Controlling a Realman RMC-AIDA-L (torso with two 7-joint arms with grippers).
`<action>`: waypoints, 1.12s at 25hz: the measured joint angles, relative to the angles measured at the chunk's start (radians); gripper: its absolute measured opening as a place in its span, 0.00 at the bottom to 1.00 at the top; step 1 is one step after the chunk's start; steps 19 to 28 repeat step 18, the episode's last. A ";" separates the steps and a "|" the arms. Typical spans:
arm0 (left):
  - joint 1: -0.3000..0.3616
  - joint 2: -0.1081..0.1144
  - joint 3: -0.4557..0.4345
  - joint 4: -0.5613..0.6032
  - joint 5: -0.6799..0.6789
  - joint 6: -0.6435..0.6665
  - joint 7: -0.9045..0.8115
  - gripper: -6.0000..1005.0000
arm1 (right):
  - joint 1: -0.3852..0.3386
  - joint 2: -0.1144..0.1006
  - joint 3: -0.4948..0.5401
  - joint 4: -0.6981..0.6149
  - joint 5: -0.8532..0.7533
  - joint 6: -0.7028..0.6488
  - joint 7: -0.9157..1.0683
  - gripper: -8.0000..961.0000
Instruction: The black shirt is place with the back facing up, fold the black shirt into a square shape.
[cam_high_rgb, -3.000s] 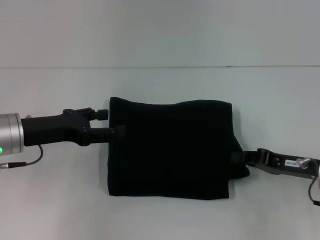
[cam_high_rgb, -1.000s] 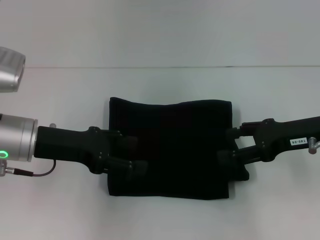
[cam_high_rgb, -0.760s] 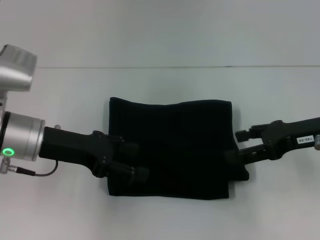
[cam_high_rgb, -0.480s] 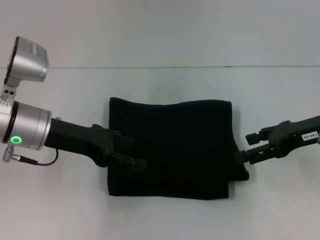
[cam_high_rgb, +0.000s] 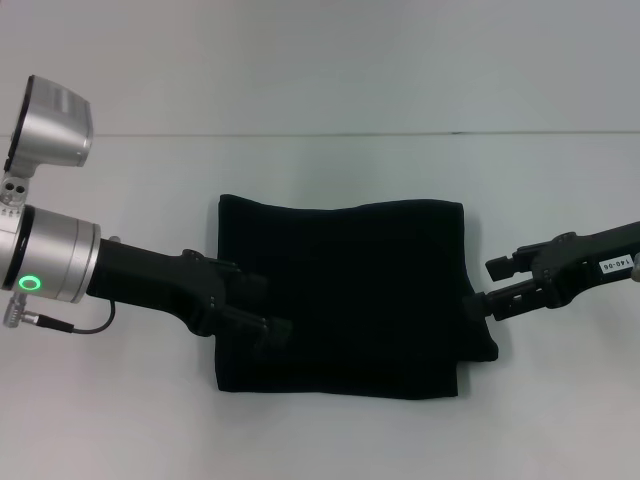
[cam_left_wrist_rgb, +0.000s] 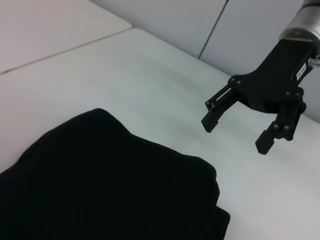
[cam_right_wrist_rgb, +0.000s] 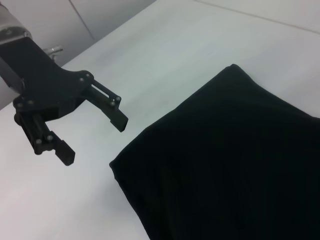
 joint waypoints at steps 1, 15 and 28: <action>0.000 0.001 -0.001 0.000 0.001 -0.001 0.000 0.87 | 0.000 0.000 0.000 0.000 0.001 0.000 -0.001 0.97; 0.000 0.004 -0.007 -0.002 -0.002 -0.003 -0.010 0.88 | 0.001 -0.001 0.001 -0.002 0.003 0.007 -0.003 0.97; 0.000 0.005 -0.007 -0.004 -0.002 -0.003 -0.011 0.88 | 0.002 -0.001 0.001 -0.003 0.002 0.007 -0.003 0.97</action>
